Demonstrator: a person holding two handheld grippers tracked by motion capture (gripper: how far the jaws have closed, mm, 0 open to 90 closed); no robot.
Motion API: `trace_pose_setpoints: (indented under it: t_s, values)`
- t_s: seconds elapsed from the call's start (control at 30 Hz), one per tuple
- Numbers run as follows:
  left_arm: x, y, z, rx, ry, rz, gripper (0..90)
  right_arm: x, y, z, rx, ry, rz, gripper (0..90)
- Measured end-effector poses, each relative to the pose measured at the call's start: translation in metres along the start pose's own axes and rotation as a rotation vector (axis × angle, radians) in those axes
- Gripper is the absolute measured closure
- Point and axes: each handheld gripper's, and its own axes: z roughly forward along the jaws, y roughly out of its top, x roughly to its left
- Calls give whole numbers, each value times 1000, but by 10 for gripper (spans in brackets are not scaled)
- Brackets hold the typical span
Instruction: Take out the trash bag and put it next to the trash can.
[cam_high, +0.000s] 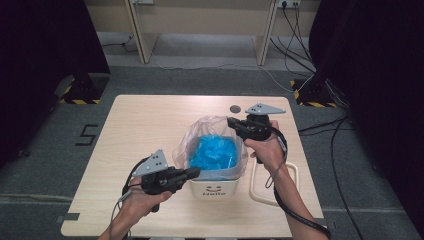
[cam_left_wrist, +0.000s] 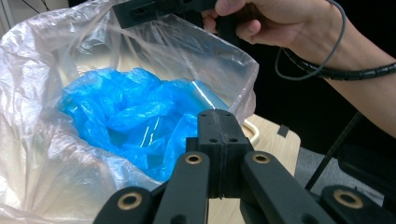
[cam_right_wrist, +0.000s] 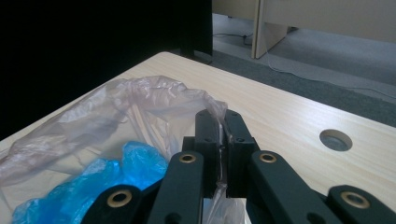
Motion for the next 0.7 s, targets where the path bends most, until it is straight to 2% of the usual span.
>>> trace_pose_setpoints:
  t_s: [0.2, 0.57, 0.7]
  values:
    - [2, 12, -8, -21, -20, -23, 896, 5, 14, -2, -10, 11, -10, 865]
    - [-3, 38, -22, -61, -41, 8, 896, 14, 41, -10, -31, 20, -43, 868]
    - [-3, 43, -26, -68, -50, 6, 895, 17, 49, -11, -37, 28, -48, 870]
